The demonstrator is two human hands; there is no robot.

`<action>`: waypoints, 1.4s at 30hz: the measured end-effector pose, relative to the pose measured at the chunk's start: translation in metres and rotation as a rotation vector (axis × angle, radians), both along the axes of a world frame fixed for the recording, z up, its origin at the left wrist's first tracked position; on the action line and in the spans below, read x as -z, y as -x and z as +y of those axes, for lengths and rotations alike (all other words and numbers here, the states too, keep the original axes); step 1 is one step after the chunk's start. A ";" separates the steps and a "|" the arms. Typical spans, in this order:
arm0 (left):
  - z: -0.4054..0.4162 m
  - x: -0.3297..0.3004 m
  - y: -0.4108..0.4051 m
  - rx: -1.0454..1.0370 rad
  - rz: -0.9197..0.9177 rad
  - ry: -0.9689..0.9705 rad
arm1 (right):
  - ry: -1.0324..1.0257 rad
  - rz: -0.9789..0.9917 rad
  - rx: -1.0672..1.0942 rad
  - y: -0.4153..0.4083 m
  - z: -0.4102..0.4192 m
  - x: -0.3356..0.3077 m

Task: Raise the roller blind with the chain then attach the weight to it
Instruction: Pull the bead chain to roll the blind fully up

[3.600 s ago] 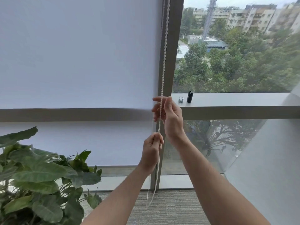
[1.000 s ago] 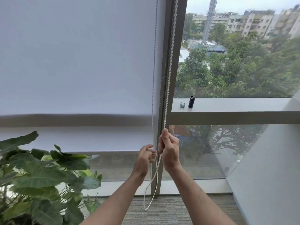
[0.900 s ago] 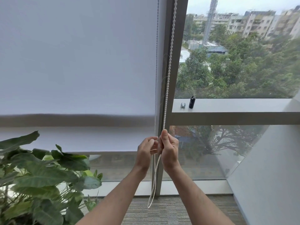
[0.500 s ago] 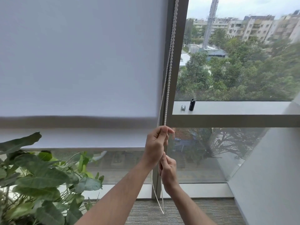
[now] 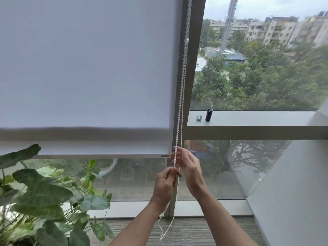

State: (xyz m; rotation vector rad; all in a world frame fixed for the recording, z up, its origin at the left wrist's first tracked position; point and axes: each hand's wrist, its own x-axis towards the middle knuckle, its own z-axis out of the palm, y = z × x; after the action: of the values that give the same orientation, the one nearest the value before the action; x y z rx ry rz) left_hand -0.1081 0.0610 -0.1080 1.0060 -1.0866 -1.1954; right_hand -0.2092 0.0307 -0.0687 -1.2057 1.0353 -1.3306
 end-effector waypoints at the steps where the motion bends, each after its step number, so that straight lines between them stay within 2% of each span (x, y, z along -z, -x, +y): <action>1: 0.001 0.003 0.001 -0.003 -0.008 -0.009 | 0.042 -0.047 -0.014 -0.004 0.000 -0.015; 4: 0.002 0.009 0.004 0.007 -0.004 -0.024 | 0.173 -0.179 -0.077 -0.015 -0.001 -0.060; 7: 0.004 0.009 0.008 0.016 0.023 -0.044 | 0.214 -0.198 -0.062 -0.025 -0.004 -0.083; 12: 0.002 0.007 0.005 0.051 -0.056 -0.009 | 0.294 -0.186 0.096 -0.031 -0.006 -0.081; 19: -0.006 -0.006 -0.015 0.213 -0.260 0.078 | 0.314 -0.201 0.133 -0.032 -0.002 -0.079; 23: -0.013 -0.007 -0.022 0.175 -0.195 0.047 | 0.317 -0.175 0.143 -0.035 -0.001 -0.077; 29: -0.028 -0.051 -0.019 -0.026 -0.011 0.170 | 0.239 -0.100 0.158 -0.032 0.005 -0.024; 32: -0.033 -0.086 -0.014 0.009 0.078 0.239 | 0.148 -0.020 0.163 -0.030 0.011 0.011; 36: -0.033 -0.112 0.002 0.153 0.050 0.314 | 0.056 0.024 0.140 -0.027 0.020 0.040; 42: -0.031 -0.092 0.010 0.074 0.036 0.274 | -0.041 0.007 0.019 -0.015 0.023 0.058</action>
State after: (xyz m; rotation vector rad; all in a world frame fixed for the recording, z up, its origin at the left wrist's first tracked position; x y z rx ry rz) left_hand -0.1180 0.0297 -0.0162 0.7354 -1.2301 -1.0841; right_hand -0.1940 0.0535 -0.1263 -1.1734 1.0770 -1.3139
